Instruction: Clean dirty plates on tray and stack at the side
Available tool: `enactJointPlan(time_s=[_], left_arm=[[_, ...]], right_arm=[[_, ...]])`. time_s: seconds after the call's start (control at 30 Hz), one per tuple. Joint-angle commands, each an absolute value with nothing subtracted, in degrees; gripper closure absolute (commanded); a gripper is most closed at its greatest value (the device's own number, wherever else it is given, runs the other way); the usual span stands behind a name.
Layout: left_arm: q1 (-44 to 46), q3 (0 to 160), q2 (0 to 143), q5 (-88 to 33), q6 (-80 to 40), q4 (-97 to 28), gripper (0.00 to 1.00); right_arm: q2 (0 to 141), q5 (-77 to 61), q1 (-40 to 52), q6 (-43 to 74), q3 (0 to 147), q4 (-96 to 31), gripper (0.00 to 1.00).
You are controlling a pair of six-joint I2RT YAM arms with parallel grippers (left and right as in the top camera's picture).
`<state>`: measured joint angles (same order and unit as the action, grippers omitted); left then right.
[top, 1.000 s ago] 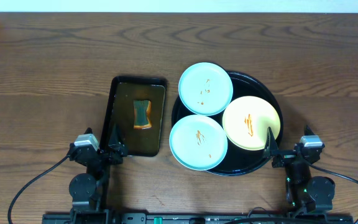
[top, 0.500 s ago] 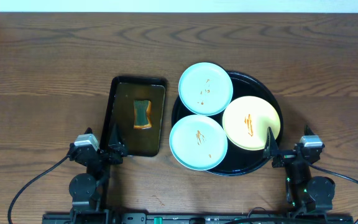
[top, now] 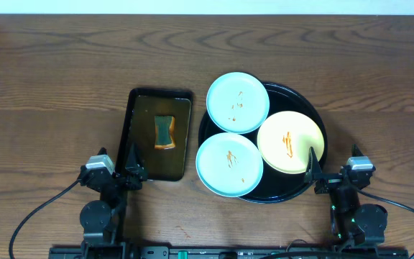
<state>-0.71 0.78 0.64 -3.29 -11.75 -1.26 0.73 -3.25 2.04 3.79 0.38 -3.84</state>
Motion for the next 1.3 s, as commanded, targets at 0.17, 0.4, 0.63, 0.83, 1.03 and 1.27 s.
enactJointPlan(time_s=[0.17, 0.4, 0.63, 0.83, 1.03, 1.27], left_arm=[[-1.1, 0.2, 0.7, -3.4, -11.0, -3.8, 0.19], [-1.1, 0.2, 1.0, -3.4, -11.0, -3.8, 0.19], [-1.1, 1.0, 3.1, -3.4, -11.4, -4.8, 0.19], [-1.1, 5.0, 8.9, -3.4, -11.4, -9.4, 0.19], [-1.1, 11.7, 17.4, -3.5, -11.4, -13.7, 0.19], [-1.1, 24.5, 29.6, -3.7, -11.4, -21.1, 0.19]], right_arm=[[0.9, -3.7, 1.1, 3.1, 0.3, -4.1, 0.01], [0.9, -3.7, 1.1, 3.1, 0.3, -4.1, 0.01], [1.0, -3.7, 1.1, 8.3, 0.3, -4.1, 0.01], [3.2, -3.5, 1.2, 8.3, 1.1, -5.1, 0.01], [8.3, -3.5, 1.2, 8.3, 7.0, -11.9, 0.01], [20.0, -3.8, 1.2, 8.3, 18.0, -20.1, 0.01]])
